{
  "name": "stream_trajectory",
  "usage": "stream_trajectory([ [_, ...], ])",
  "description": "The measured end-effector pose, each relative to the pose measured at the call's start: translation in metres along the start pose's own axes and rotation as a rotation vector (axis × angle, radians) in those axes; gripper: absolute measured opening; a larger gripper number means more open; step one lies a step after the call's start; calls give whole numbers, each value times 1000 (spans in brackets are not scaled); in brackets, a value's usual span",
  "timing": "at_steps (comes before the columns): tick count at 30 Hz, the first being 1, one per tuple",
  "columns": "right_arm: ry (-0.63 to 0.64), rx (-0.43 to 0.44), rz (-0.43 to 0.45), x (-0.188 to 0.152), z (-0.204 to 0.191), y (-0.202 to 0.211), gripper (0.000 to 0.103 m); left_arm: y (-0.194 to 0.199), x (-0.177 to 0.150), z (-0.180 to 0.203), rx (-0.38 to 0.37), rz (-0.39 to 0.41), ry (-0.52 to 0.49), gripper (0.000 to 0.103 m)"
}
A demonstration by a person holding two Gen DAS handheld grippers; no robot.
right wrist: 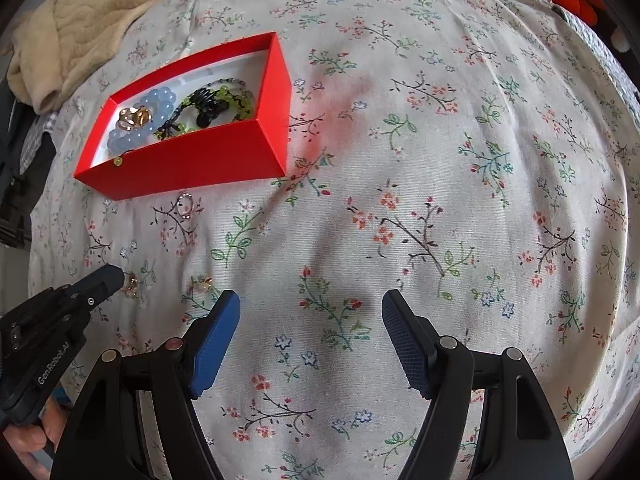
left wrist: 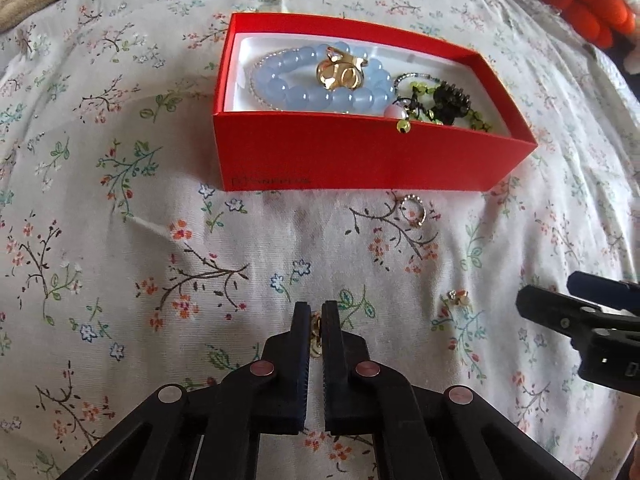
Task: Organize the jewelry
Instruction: 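Grasp a small gold earring with the left tool while the right tool grasps a silver ring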
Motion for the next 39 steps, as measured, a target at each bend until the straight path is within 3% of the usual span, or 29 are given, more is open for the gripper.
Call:
stream_trajectory([
  [5, 9, 1, -7, 3, -8, -4, 76, 2, 1, -2, -17, 11, 1, 1],
  [8, 9, 2, -10, 3, -11, -6, 76, -8, 0, 3, -20, -25, -9, 16],
  [10, 10, 2, -11, 4, -12, -6, 76, -18, -1, 3, -3, -54, -5, 16],
  [14, 7, -1, -15, 2, -10, -8, 76, -24, 3, 5, 19, -46, -4, 16],
  [16, 6, -2, -16, 4, -10, -9, 76, -24, 4, 6, 22, -49, -10, 7],
  [21, 5, -2, -14, 5, -9, -9, 76, -21, 5, 9, 23, -44, -12, 6],
  [22, 5, -1, -13, 5, -8, -9, 76, -19, 6, 10, 17, -40, -10, 0],
  [34, 6, 28, -11, 10, -21, -11, 76, 4, 1, -9, -1, 4, 20, 0],
  [39, -19, 50, -10, 14, -22, -12, 76, 8, 3, -11, -49, 8, 25, 0],
])
Point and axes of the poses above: each gripper's, at about its wrist camera, not at the fingertips, and y roughly against the way its jaws point, z to its right, x to its top, the point moved 3 cm from there along -y, roughly the way its jaws point, and after that the axes turned 4 degrees about x, right-handed, at the moved point
